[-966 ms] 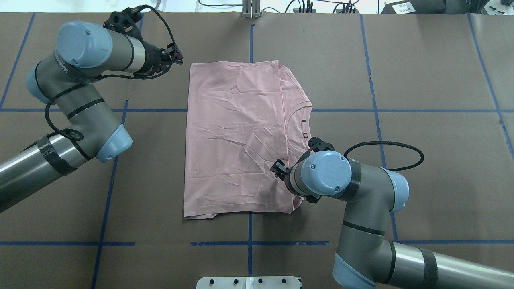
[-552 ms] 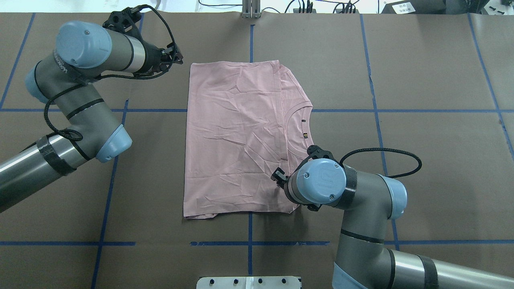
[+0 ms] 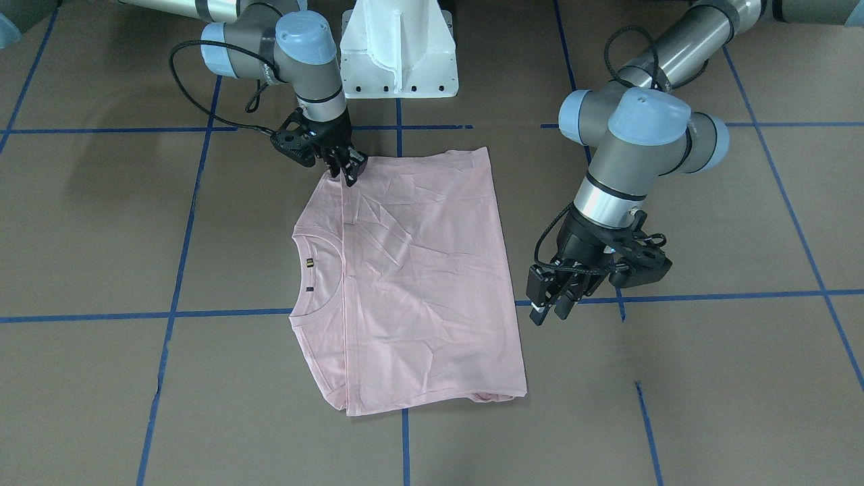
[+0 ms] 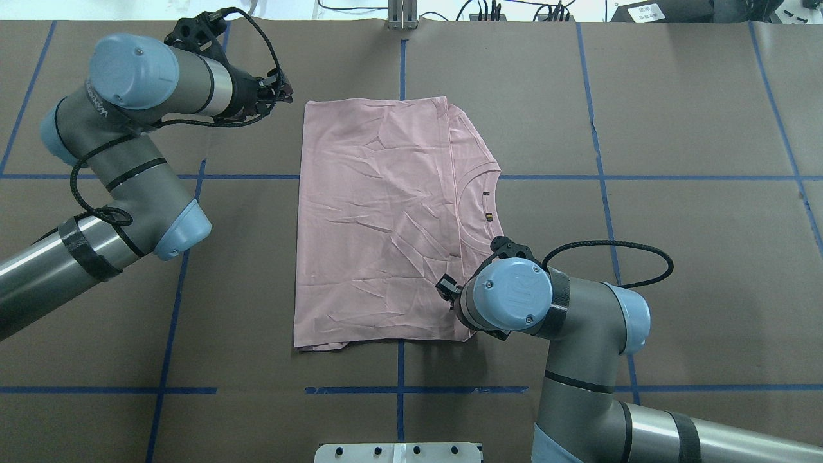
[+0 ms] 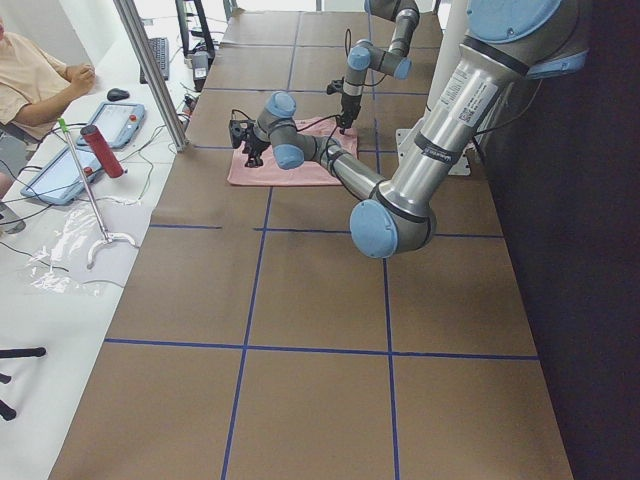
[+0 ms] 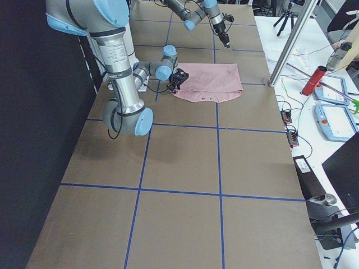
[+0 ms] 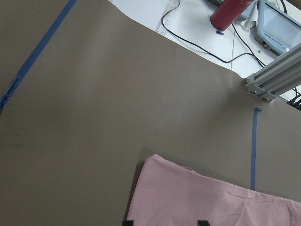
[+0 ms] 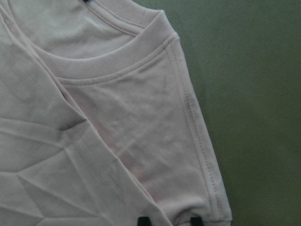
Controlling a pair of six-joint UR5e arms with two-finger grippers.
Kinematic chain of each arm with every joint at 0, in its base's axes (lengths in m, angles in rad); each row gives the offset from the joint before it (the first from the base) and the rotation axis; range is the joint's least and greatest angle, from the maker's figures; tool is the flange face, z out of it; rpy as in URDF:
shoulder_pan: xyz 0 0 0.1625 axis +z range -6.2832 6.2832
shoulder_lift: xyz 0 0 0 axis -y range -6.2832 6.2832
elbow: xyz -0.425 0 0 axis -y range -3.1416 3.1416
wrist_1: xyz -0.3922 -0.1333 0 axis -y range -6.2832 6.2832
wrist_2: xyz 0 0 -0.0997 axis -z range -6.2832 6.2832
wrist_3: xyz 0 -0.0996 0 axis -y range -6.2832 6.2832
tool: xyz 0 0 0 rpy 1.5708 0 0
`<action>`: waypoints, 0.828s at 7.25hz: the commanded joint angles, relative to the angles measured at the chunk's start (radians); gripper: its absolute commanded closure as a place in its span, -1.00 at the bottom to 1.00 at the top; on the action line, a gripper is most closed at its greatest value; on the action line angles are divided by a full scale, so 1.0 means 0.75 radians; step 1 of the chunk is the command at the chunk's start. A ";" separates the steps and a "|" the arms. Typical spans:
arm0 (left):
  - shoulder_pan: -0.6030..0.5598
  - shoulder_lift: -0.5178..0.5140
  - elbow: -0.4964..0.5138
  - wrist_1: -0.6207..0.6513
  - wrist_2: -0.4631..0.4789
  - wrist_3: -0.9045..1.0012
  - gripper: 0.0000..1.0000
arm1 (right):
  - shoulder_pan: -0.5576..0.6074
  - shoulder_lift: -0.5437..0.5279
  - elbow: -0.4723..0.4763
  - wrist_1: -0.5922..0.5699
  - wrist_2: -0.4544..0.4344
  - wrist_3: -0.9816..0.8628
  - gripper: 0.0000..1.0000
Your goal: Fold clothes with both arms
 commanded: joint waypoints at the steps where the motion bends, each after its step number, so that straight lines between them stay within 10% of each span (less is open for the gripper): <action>1: 0.000 0.000 0.000 0.000 0.000 0.001 -0.10 | 0.000 -0.004 0.003 0.000 0.002 -0.004 1.00; 4: 0.000 0.000 0.000 0.000 0.000 0.001 -0.10 | 0.008 -0.006 0.023 -0.004 0.004 -0.006 1.00; 5: 0.000 0.000 0.000 0.000 0.000 0.001 -0.10 | 0.008 -0.017 0.025 -0.004 0.002 -0.006 0.10; 6: 0.000 0.000 0.000 0.000 0.000 -0.001 -0.10 | 0.008 -0.017 0.023 -0.006 0.002 -0.008 -0.13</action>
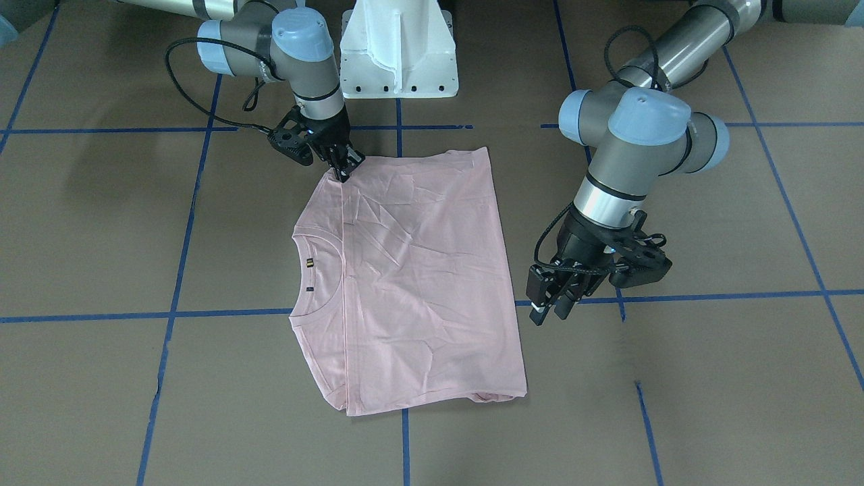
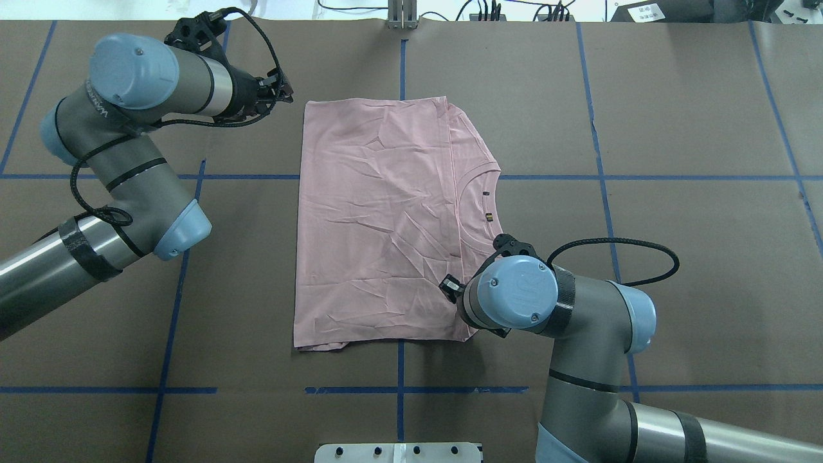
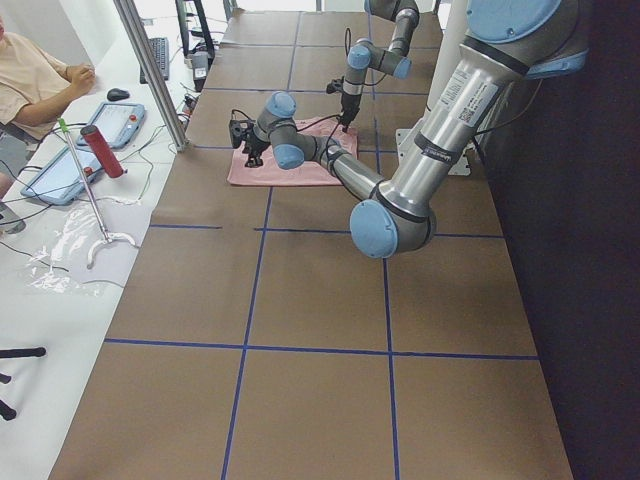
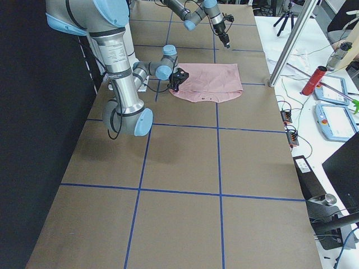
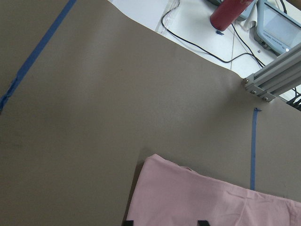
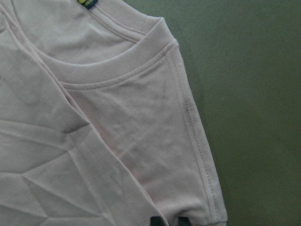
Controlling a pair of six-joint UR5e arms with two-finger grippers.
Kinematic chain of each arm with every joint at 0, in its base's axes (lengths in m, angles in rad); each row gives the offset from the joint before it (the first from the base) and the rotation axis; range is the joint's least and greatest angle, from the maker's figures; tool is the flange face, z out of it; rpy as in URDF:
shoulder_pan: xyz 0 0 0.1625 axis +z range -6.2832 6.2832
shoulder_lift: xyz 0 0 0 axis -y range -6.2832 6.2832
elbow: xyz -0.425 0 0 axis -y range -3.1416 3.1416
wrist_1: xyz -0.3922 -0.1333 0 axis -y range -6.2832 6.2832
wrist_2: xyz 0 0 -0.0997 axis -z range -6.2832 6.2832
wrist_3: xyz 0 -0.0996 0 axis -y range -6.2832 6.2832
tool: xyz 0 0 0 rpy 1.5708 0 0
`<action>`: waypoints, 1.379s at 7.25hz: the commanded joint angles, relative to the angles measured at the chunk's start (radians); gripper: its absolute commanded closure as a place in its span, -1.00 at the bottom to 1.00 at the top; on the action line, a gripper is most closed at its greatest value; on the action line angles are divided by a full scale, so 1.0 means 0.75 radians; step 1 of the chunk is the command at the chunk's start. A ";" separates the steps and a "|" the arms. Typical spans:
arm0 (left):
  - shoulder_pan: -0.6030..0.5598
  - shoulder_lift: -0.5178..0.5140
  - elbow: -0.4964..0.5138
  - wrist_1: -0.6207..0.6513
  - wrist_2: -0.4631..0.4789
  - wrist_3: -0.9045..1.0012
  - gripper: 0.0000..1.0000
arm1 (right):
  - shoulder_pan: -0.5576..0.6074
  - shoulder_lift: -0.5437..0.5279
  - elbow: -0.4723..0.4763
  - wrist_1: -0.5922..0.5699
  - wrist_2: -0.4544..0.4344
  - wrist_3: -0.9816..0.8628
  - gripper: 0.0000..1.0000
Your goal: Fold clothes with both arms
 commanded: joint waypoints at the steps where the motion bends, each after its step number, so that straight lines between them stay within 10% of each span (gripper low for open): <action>1: 0.000 0.000 0.000 0.002 0.000 -0.002 -0.10 | 0.001 -0.004 0.000 -0.002 0.000 -0.002 -0.29; 5: 0.000 0.000 0.002 0.000 0.000 -0.002 -0.10 | -0.010 -0.010 -0.004 -0.047 -0.009 -0.006 -0.42; 6: 0.002 0.000 0.002 0.000 0.000 -0.010 -0.10 | -0.012 -0.004 -0.006 -0.047 -0.009 -0.004 -0.03; 7: 0.000 0.000 0.000 0.000 0.000 -0.010 -0.10 | -0.012 -0.001 -0.006 -0.049 -0.009 -0.002 0.99; 10: 0.000 0.000 -0.002 0.000 0.000 -0.010 -0.11 | -0.012 0.003 0.002 -0.049 -0.009 -0.004 1.00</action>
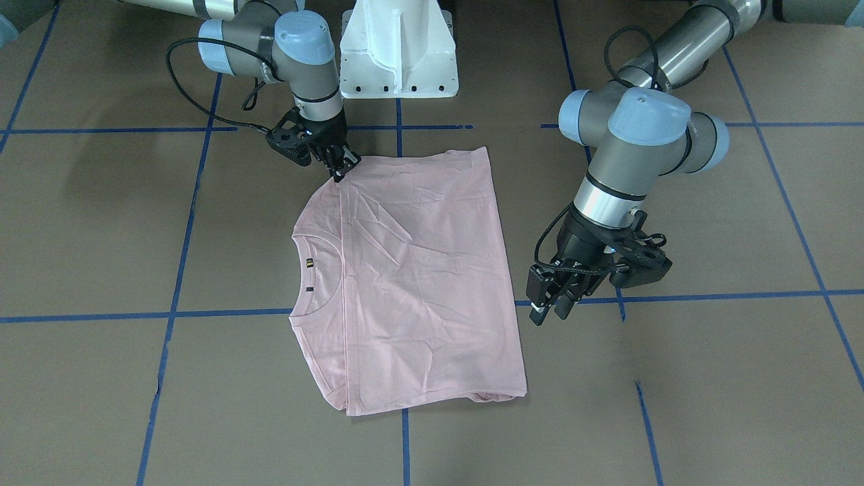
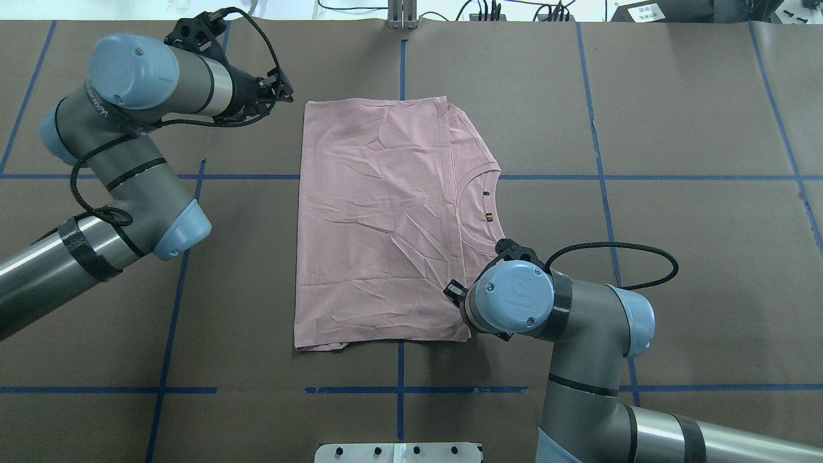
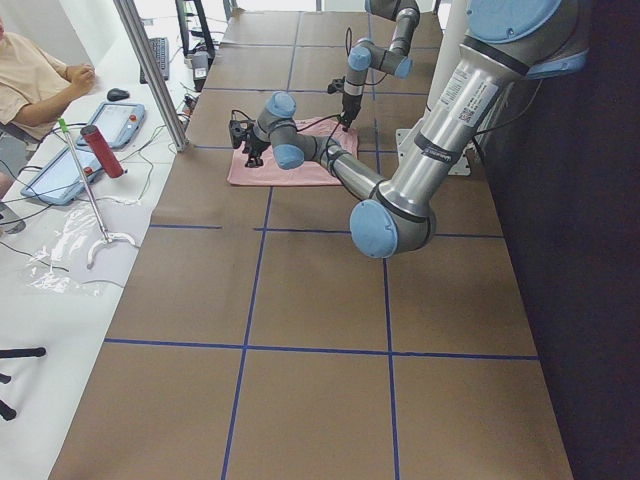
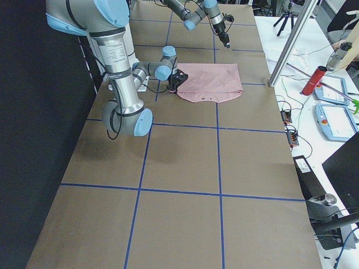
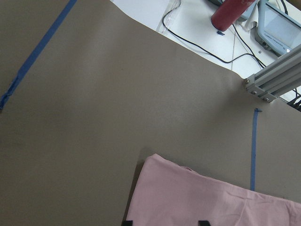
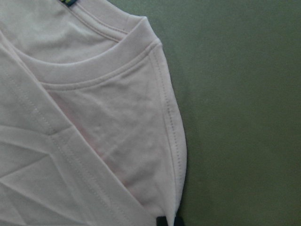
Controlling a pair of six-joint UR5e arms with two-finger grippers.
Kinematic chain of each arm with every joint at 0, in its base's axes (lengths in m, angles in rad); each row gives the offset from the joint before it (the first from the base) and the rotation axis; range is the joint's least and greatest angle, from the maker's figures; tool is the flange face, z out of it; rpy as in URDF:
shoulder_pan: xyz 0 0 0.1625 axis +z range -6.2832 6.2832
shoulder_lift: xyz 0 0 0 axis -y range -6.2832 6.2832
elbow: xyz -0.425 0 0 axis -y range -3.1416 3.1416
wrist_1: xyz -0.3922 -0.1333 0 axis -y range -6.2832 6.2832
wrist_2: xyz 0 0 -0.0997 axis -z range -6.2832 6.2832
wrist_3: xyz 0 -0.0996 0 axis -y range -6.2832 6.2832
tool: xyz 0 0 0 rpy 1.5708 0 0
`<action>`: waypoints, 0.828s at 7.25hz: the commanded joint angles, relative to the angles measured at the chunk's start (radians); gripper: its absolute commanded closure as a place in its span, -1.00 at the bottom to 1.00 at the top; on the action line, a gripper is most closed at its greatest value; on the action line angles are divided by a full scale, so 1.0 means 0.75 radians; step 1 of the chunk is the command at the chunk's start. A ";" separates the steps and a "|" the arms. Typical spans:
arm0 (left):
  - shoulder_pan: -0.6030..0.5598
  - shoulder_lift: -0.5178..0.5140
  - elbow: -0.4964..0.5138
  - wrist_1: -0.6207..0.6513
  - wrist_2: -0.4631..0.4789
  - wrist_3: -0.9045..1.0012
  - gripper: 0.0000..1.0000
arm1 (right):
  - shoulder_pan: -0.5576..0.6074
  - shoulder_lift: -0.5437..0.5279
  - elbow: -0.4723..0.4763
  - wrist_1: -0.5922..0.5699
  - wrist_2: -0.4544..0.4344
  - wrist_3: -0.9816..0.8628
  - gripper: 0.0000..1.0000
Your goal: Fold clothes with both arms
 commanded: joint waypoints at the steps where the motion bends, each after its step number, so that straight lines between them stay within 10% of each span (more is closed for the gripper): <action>1: 0.000 -0.002 -0.012 0.000 0.000 -0.028 -0.11 | 0.007 0.001 0.011 -0.001 0.002 -0.002 1.00; 6: 0.410 0.345 -0.492 0.116 0.179 -0.494 -0.19 | 0.013 -0.062 0.152 -0.025 0.008 -0.002 1.00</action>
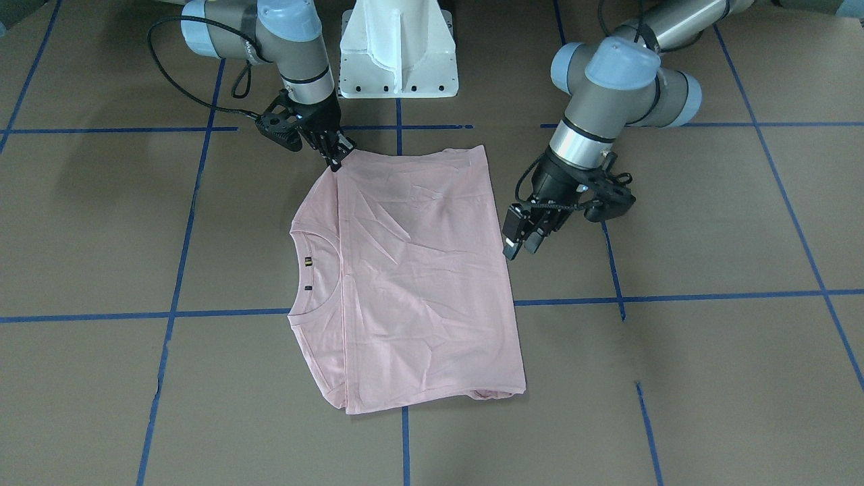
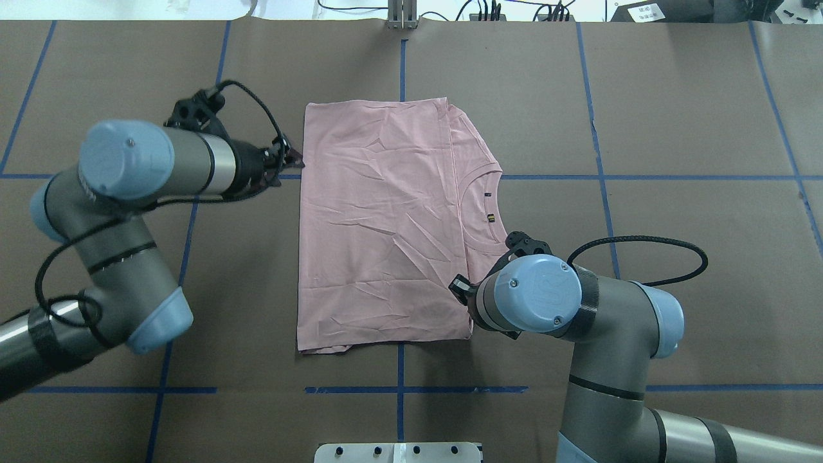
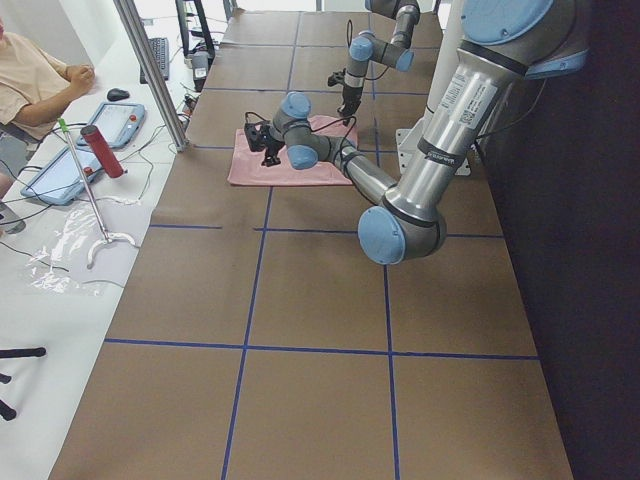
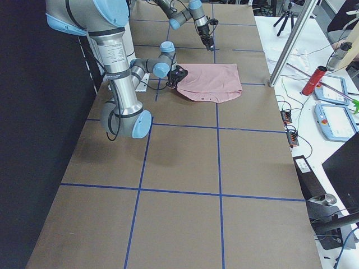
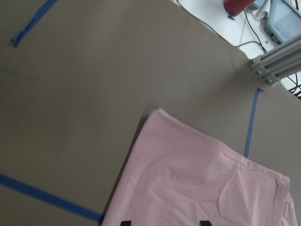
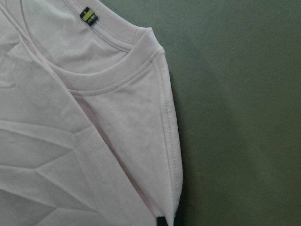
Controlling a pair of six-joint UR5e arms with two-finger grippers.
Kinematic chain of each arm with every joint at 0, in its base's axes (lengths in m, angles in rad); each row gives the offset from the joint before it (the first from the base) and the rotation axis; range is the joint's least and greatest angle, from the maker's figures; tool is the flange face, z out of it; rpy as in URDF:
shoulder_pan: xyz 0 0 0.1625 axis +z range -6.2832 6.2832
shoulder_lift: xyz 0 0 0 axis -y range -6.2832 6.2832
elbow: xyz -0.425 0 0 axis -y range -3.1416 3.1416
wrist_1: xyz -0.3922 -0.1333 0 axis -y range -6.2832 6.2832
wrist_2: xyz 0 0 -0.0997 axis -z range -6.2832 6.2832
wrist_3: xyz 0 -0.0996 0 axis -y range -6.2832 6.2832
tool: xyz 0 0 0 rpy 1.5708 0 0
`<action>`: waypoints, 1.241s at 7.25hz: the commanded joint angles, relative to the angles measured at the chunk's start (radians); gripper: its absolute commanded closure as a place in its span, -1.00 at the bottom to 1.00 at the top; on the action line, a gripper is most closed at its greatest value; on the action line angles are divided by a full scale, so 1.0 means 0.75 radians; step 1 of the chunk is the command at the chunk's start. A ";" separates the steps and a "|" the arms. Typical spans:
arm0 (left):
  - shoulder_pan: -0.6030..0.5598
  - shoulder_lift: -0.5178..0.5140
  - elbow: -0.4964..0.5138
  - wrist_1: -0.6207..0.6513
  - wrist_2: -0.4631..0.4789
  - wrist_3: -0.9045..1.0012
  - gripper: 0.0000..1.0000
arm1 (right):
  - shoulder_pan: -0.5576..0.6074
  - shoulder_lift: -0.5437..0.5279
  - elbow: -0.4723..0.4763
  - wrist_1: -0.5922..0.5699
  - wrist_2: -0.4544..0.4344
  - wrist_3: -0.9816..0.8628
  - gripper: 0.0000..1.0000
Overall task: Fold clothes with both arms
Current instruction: 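Move the left gripper to the shirt's near corner beside it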
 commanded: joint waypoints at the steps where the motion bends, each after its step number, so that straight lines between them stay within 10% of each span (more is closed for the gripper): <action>1: 0.248 0.116 -0.189 0.118 0.152 -0.197 -0.20 | -0.002 -0.011 0.014 -0.001 -0.001 0.000 1.00; 9: 0.513 0.147 -0.218 0.327 0.196 -0.378 -0.18 | -0.008 -0.007 0.014 -0.001 0.001 -0.002 1.00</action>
